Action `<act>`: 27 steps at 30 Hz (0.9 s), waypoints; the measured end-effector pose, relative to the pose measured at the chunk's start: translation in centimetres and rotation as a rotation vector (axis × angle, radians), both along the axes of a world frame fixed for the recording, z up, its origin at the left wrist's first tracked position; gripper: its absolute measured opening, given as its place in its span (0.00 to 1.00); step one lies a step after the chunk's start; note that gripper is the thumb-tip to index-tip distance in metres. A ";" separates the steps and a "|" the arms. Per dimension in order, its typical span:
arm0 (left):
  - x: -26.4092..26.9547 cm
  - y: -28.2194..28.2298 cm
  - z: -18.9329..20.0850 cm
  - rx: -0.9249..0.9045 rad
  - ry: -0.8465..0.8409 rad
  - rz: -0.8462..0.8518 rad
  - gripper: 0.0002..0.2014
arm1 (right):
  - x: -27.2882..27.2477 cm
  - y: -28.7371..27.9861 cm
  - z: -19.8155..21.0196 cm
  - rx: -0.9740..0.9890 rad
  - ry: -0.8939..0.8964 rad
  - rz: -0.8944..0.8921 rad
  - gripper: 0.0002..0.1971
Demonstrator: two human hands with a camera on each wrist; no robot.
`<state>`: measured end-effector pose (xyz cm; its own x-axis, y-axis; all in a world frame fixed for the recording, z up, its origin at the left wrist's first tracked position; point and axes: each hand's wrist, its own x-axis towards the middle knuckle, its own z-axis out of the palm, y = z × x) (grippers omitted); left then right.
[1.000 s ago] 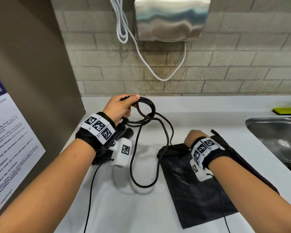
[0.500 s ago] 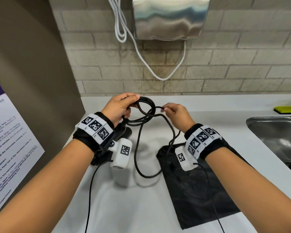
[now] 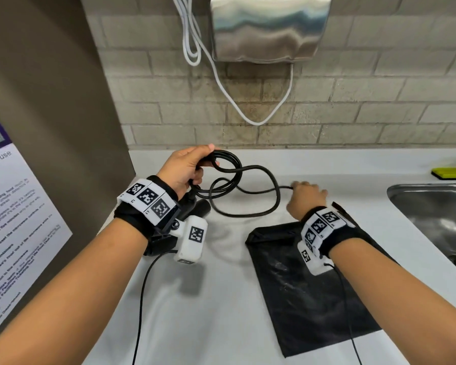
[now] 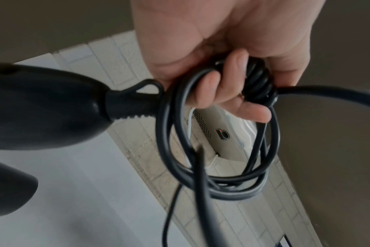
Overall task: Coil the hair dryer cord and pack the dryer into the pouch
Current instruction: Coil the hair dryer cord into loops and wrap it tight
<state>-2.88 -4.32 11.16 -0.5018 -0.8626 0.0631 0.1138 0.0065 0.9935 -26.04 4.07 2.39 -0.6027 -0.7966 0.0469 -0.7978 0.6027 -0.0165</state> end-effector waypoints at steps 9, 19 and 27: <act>-0.4 0.3 0.1 0.019 -0.018 -0.013 0.09 | 6.8 -3.7 0.8 -0.435 -0.502 0.958 0.30; 0.1 0.5 0.1 0.074 0.023 -0.043 0.09 | 9.2 -4.1 0.2 -0.552 -1.039 0.771 0.13; 1.7 -0.8 1.0 0.111 0.077 0.065 0.13 | 2.1 -3.5 -0.8 -0.586 -0.591 0.144 0.11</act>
